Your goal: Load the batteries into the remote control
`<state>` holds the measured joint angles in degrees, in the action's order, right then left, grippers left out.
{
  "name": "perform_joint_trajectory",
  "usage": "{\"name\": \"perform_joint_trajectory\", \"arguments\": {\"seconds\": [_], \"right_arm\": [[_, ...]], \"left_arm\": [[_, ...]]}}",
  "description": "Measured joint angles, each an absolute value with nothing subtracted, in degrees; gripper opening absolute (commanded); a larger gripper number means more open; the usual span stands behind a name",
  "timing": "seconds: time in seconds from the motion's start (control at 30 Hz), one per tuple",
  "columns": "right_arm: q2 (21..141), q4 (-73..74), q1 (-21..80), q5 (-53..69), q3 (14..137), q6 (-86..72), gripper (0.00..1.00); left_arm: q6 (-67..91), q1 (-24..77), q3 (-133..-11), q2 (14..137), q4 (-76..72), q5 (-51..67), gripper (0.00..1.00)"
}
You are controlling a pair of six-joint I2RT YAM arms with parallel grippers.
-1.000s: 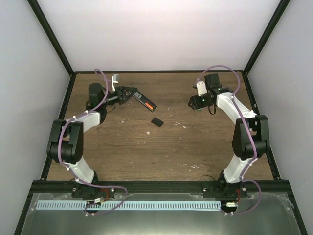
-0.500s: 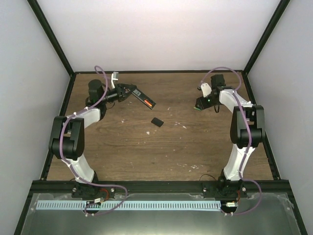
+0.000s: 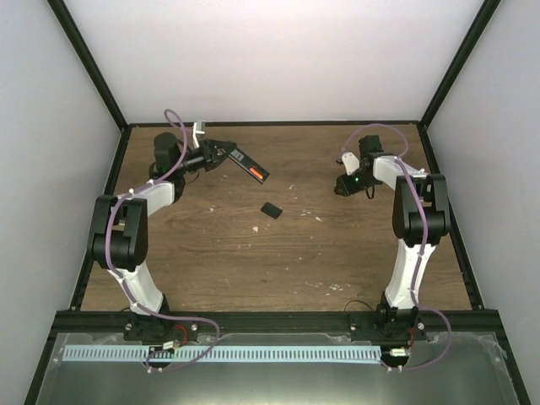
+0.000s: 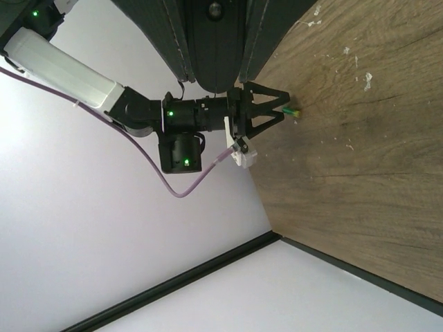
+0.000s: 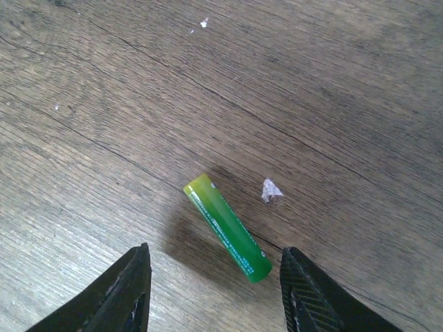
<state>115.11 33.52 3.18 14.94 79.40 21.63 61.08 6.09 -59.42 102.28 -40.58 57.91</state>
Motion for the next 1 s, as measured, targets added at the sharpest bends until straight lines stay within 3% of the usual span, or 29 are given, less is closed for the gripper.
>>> {"name": "perform_joint_trajectory", "arguments": {"seconds": [1.0], "right_arm": [[116.95,34.0,3.18,13.39,80.66,22.28,0.19]], "left_arm": [[61.36,5.5,-61.41,105.75,-40.8,58.11,0.0]]}}
